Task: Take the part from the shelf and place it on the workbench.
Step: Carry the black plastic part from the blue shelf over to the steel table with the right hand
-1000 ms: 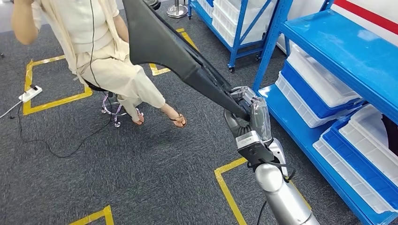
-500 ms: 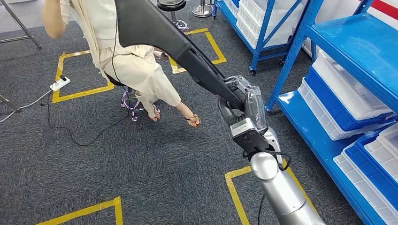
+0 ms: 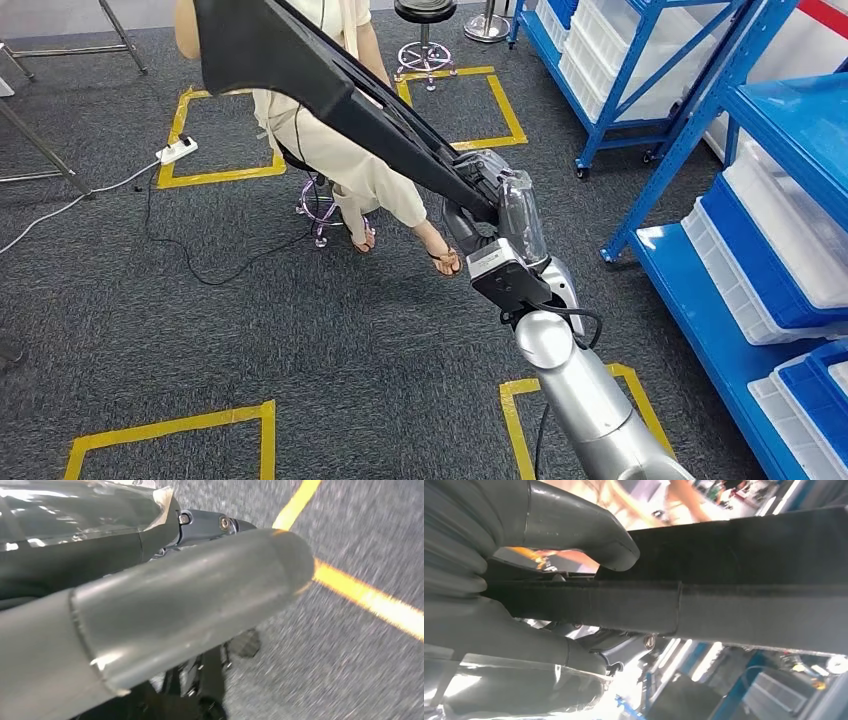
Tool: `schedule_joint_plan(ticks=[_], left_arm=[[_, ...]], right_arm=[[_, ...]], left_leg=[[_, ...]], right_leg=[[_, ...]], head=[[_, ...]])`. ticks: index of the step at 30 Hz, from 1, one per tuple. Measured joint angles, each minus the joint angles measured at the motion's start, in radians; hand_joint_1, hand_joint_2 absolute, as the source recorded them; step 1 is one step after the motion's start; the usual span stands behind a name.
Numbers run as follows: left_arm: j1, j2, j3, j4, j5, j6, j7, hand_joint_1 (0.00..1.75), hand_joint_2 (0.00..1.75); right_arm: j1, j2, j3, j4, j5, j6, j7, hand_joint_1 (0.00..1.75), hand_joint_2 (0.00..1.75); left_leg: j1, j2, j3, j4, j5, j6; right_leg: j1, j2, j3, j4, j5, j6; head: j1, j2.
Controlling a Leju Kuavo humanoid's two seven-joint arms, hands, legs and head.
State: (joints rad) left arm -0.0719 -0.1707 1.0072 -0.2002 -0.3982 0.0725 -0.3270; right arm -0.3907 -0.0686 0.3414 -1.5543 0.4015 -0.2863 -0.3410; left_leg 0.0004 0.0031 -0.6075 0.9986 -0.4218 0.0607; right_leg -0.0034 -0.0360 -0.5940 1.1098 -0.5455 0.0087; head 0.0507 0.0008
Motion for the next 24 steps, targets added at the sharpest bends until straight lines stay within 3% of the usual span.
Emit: schedule_joint_plan(ticks=[2, 3, 4, 5, 7, 8, 10, 12, 14, 16, 18, 19, 20, 22, 24], left_arm=[[-0.002, -0.001, 0.001, 0.0, 0.0, 0.001, 0.001, 0.0, 0.0], [-0.002, -0.002, 0.001, 0.0, 0.0, 0.001, 0.002, 0.0, 0.0], [-0.001, -0.003, 0.001, 0.0, 0.0, 0.001, 0.002, 0.0, 0.0], [-0.001, -0.004, 0.001, 0.0, 0.0, 0.001, 0.003, 0.0, 0.0], [0.0, -0.007, 0.001, 0.0, 0.0, 0.001, 0.003, 0.0, 0.0], [0.0, -0.007, 0.001, 0.0, 0.0, 0.001, 0.003, 0.0, 0.0], [0.002, -0.007, 0.001, 0.0, 0.0, 0.001, 0.003, 0.0, 0.0], [0.006, -0.007, 0.002, 0.0, 0.0, 0.002, 0.004, 0.0, 0.0], [0.007, -0.006, 0.003, 0.0, 0.0, 0.002, 0.004, 0.0, 0.0], [0.005, -0.006, 0.004, 0.0, 0.0, 0.002, 0.004, 0.0, 0.0], [0.004, -0.007, 0.005, 0.0, 0.0, 0.002, 0.004, 0.0, 0.0], [0.004, -0.007, 0.006, 0.0, 0.0, 0.002, 0.004, 0.0, 0.0], [0.005, -0.007, 0.006, 0.0, 0.0, 0.002, 0.004, 0.0, 0.0], [0.005, -0.006, 0.007, 0.0, 0.0, 0.002, 0.005, 0.0, 0.0], [0.002, -0.004, 0.008, 0.0, 0.0, 0.002, 0.006, 0.0, 0.0]], right_arm=[[-0.003, 0.0, 0.002, 0.008, -0.001, 0.0, -0.001, 1.75, 1.75], [-0.002, 0.0, 0.003, 0.013, -0.002, 0.0, -0.001, 1.75, 1.75], [-0.002, 0.0, 0.004, 0.017, -0.002, 0.0, -0.001, 1.75, 1.75], [-0.003, 0.0, 0.005, 0.02, -0.002, 0.0, -0.001, 1.75, 1.75], [-0.004, -0.001, 0.006, 0.024, -0.003, 0.0, -0.001, 1.75, 1.75], [-0.005, 0.0, 0.007, 0.026, -0.003, 0.0, -0.001, 1.75, 1.75], [-0.007, 0.002, 0.011, 0.029, -0.003, 0.0, -0.001, 1.75, 1.75], [-0.01, 0.005, 0.014, 0.03, -0.003, 0.0, 0.0, 1.75, 1.75], [-0.014, 0.009, 0.015, 0.031, -0.003, 0.0, -0.001, 1.75, 1.75], [-0.015, 0.011, 0.016, 0.031, -0.003, 0.0, -0.001, 1.75, 1.75], [-0.015, 0.011, 0.016, 0.033, -0.002, 0.0, -0.001, 1.75, 1.75], [-0.015, 0.011, 0.017, 0.034, -0.002, 0.0, -0.001, 1.75, 1.75], [-0.015, 0.011, 0.017, 0.035, -0.002, 0.0, -0.001, 1.75, 1.75], [-0.016, 0.011, 0.017, 0.035, -0.002, 0.0, -0.001, 1.75, 1.75], [-0.017, 0.01, 0.018, 0.035, -0.002, 0.0, -0.001, 1.75, 1.75]], left_leg=[[0.001, -0.022, 0.001, -0.001, 0.001, 0.003], [0.001, -0.034, 0.001, -0.001, 0.001, 0.003], [0.001, -0.047, 0.001, 0.0, 0.0, 0.003], [0.003, -0.06, 0.002, 0.001, 0.0, 0.001], [0.005, -0.084, 0.001, 0.011, -0.006, -0.008], [0.005, -0.094, -0.002, 0.017, -0.009, -0.014], [0.004, -0.108, -0.01, 0.025, -0.012, -0.027], [0.008, -0.111, -0.016, 0.026, -0.011, -0.036], [0.009, -0.077, -0.031, 0.061, -0.034, -0.044], [0.009, -0.028, -0.083, 0.169, -0.091, -0.051], [0.011, -0.01, -0.149, 0.293, -0.139, -0.053], [0.011, -0.007, -0.163, 0.318, -0.139, -0.052], [0.011, -0.005, -0.156, 0.3, -0.12, -0.049], [0.006, 0.016, -0.089, 0.171, -0.056, -0.036], [-0.006, 0.045, -0.031, 0.061, -0.022, -0.024]], right_leg=[[-0.005, 0.027, -0.068, 0.137, -0.052, -0.004], [-0.007, 0.03, -0.095, 0.185, -0.065, 0.0], [-0.01, 0.032, -0.103, 0.192, -0.061, 0.008], [-0.013, 0.033, -0.09, 0.157, -0.039, 0.019], [-0.023, 0.054, -0.028, 0.018, 0.024, 0.041], [-0.027, 0.064, -0.002, -0.039, 0.047, 0.044], [-0.025, 0.074, 0.017, -0.081, 0.064, 0.036], [-0.023, 0.06, 0.018, -0.082, 0.068, 0.022], [-0.024, 0.046, 0.021, -0.085, 0.069, 0.008], [-0.021, 0.03, 0.023, -0.086, 0.067, -0.003], [-0.014, 0.01, 0.023, -0.086, 0.065, -0.009], [-0.011, 0.0, 0.024, -0.086, 0.063, -0.01], [-0.009, -0.009, 0.025, -0.086, 0.062, -0.012], [-0.005, -0.026, 0.03, -0.086, 0.058, -0.015], [0.002, -0.04, 0.033, -0.086, 0.054, -0.013]], head=[[0.002, 0.0], [0.003, 0.0], [0.003, 0.0], [0.003, 0.0], [0.003, 0.0], [0.004, 0.0], [0.003, 0.0], [0.001, 0.0], [-0.002, 0.0], [-0.006, 0.0], [-0.007, 0.0], [-0.007, 0.0], [-0.007, 0.0], [-0.007, 0.0], [-0.006, 0.0]])
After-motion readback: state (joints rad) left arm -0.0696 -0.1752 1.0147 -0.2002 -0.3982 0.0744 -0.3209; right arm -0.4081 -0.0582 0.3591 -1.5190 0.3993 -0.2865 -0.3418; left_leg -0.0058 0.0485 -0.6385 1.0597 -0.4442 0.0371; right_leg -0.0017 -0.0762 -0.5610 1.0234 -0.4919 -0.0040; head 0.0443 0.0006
